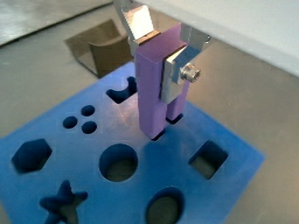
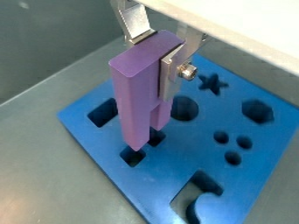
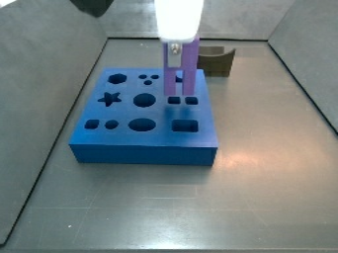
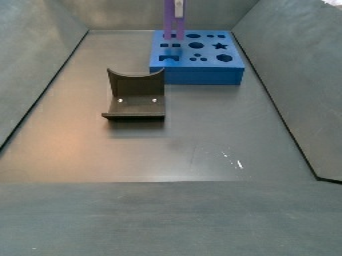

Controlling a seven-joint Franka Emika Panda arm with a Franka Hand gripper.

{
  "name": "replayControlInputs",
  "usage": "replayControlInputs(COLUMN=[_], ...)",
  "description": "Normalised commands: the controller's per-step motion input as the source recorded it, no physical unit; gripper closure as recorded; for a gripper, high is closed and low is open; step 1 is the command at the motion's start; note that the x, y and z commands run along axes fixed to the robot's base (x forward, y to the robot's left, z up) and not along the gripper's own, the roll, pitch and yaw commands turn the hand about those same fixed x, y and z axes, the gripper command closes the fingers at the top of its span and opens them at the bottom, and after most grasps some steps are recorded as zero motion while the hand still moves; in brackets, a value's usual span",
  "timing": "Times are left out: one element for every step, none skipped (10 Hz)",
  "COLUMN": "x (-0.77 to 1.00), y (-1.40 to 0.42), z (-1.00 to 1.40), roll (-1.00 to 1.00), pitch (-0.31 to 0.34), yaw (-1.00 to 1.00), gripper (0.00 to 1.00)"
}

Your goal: Insert the double-square object.

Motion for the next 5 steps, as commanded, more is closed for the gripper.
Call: replayControlInputs(x=[-0.02, 0.0, 0.04, 0.19, 0.26], y=[0.11, 0.08, 0.0, 0.0, 0.0], z=[-0.31, -0.27, -0.33, -0.39, -0.49], roll=[0.07, 0.07, 0.08, 0.06, 0.09], pitch=[0.089, 0.054, 0.0, 0.007, 0.009], yaw=[-0.26, -0.13, -0.03, 0.0, 0.02], gripper=[1.0, 1.0, 1.0, 1.0, 1.0])
